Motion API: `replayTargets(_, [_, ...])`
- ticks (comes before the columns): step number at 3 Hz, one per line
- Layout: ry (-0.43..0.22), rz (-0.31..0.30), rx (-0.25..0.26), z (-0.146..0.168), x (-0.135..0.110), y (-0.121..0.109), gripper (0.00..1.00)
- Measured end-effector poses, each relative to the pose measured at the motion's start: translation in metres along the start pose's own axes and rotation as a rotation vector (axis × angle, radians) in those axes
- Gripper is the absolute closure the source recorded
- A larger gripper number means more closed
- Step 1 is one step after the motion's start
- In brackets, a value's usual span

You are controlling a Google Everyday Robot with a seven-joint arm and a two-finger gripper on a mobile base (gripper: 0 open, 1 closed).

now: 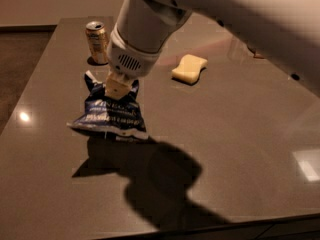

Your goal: Move blue chip bag near sponge

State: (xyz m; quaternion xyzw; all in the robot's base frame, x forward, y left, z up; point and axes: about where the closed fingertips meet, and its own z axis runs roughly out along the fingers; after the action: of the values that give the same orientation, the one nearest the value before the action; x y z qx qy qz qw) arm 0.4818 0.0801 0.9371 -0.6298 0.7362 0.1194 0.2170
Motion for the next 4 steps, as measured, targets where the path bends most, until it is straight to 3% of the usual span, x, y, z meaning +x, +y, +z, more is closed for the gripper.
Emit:
replayTargets(1, [-0.013, 0.052, 0.057, -0.010, 0.009, -0.034, 1.00])
replayTargets(2, [0.027, 0.134, 0.142, -0.026, 0.029, -0.084, 1.00])
replayTargets(3, [0.075, 0.186, 0.191, -0.034, 0.045, -0.112, 1.00])
replayTargets(4, [0.099, 0.238, 0.254, -0.041, 0.058, -0.151, 0.74])
